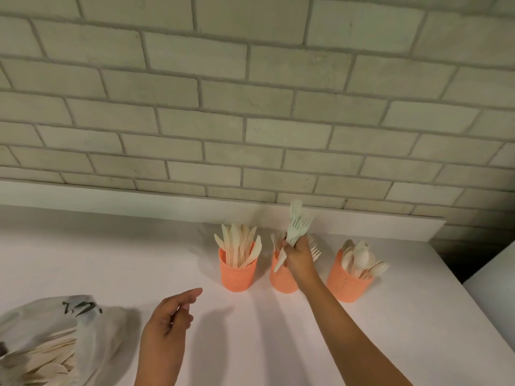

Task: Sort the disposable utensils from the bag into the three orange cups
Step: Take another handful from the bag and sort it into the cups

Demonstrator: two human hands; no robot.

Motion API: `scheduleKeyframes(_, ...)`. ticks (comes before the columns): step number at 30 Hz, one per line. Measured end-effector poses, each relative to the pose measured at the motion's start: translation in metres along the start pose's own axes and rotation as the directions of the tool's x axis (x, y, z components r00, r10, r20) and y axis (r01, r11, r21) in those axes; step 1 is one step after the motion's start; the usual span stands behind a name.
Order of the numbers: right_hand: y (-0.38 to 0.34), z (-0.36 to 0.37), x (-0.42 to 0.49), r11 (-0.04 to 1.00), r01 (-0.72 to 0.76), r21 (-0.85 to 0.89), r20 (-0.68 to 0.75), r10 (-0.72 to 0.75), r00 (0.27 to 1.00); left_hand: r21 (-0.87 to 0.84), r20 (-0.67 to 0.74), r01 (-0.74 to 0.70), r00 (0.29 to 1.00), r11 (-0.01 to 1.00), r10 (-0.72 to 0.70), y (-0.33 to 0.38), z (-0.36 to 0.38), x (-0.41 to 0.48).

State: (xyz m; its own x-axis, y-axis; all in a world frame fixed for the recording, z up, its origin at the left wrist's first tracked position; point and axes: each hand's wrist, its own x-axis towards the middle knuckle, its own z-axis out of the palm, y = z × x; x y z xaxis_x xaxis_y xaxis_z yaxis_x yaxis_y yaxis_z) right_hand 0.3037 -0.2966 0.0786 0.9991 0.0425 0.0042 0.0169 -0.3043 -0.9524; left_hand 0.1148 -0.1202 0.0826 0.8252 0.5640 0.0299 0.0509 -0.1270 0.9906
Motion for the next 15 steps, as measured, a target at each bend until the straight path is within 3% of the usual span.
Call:
scheduleKeyframes(3, 0.004, 0.0, -0.002, 1.0, -0.008, 0.025, -0.024, 0.008, 1.0, 0.014, -0.006, 0.016, 1.0, 1.0, -0.015, -0.001, -0.003, -0.001)
scheduleKeyframes(9, 0.0, -0.008, 0.012, 0.992, 0.117, -0.036, -0.088, -0.12, 0.989, 0.012, -0.015, 0.03, 0.999, 0.999, -0.03, 0.004, -0.004, -0.006)
scheduleKeyframes(15, 0.006, -0.005, 0.004, 0.997, 0.072, -0.022, 0.013, -0.071, 0.997, -0.006, -0.008, 0.053, 0.999, 0.999, -0.053, 0.01, -0.002, -0.008)
